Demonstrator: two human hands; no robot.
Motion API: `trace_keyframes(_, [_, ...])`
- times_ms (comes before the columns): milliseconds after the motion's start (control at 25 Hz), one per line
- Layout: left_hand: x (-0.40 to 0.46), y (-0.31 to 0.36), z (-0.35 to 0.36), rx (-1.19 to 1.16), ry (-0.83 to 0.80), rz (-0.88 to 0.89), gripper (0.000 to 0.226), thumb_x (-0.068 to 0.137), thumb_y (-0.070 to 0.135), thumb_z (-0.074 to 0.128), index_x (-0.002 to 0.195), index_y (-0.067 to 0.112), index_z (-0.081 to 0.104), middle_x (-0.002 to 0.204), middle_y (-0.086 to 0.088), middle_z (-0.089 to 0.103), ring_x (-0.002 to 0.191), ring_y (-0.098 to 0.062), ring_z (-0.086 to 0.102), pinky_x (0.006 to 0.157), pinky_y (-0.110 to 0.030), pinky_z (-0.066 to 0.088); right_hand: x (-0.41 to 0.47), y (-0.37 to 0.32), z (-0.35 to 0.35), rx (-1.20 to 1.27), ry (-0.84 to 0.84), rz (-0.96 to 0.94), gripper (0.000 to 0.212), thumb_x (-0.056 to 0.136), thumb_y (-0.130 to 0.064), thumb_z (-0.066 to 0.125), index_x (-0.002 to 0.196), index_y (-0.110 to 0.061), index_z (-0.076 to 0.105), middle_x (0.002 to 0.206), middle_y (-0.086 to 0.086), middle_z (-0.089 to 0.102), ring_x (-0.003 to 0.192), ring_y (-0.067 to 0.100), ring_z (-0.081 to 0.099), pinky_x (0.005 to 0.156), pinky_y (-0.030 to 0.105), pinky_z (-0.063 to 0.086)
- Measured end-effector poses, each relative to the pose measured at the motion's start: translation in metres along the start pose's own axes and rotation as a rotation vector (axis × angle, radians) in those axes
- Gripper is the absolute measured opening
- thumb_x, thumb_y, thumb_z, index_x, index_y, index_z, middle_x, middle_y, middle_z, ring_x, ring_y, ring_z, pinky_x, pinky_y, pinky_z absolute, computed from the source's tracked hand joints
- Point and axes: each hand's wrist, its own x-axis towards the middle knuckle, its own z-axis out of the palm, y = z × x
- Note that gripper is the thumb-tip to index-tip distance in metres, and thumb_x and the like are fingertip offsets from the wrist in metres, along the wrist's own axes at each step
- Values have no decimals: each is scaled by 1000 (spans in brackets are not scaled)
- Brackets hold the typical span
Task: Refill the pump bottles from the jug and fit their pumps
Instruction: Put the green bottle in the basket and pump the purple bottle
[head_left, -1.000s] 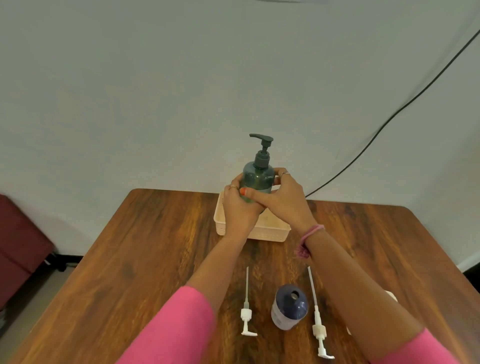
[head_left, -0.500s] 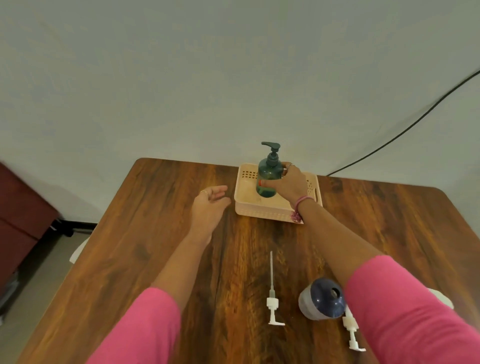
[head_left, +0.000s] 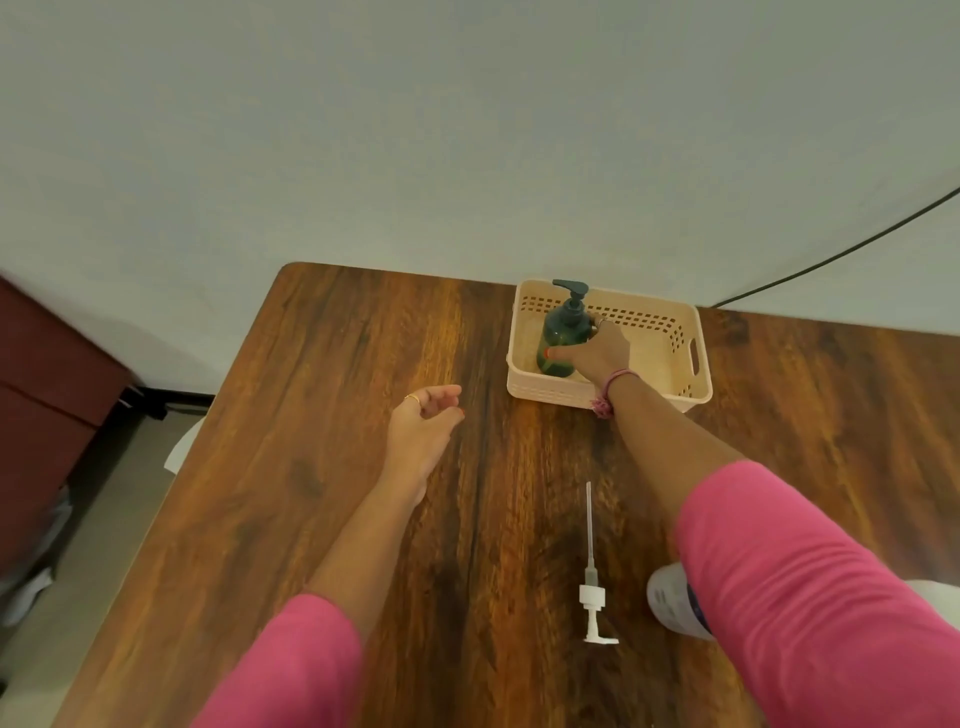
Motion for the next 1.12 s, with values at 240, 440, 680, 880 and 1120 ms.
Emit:
trace_keyframes(240, [-9, -1, 3, -24, -27, -23, 22, 88, 7, 60, 102, 23, 66, 104, -2, 61, 89, -10, 57, 70, -25, 49, -9, -2, -9, -140, -47, 21, 73, 72, -27, 82, 132, -9, 45, 132, 10, 55, 120, 28, 52, 100, 36, 44])
trace_keyframes(440, [-28, -2, 1, -43, -28, 10, 23, 88, 8, 60, 103, 23, 65, 112, -4, 62, 100, -15, 58, 81, -32, 53, -67, -26, -32, -301, 55, -146, 57, 78, -22, 74, 127, -3, 51, 125, 11, 57, 115, 26, 54, 82, 22, 35])
trace_keyframes(680, [-66, -23, 0, 41, -62, 68, 22, 88, 11, 61, 104, 25, 66, 107, 2, 64, 105, -16, 59, 93, -39, 50, -184, 11, -41, -357, 3, -374, 35, 92, -13, 56, 127, -13, 54, 121, 6, 59, 105, 20, 61, 94, 34, 50])
trace_keyframes(880, [-103, -53, 6, 113, -113, 30, 22, 87, 9, 61, 102, 25, 66, 104, 1, 66, 104, -16, 61, 96, -40, 50, -233, 96, -26, -938, -345, -584, 44, 90, 9, 41, 128, -11, 52, 129, 8, 47, 105, 34, 60, 84, 41, 51])
trace_keyframes(1120, [-141, -71, 34, 119, -111, -25, 22, 88, 10, 60, 105, 23, 67, 105, 2, 67, 103, -12, 61, 95, -37, 49, -222, 156, -20, -1041, -544, -739, 44, 93, 7, 43, 133, -10, 50, 143, 12, 36, 114, 36, 50, 95, 44, 48])
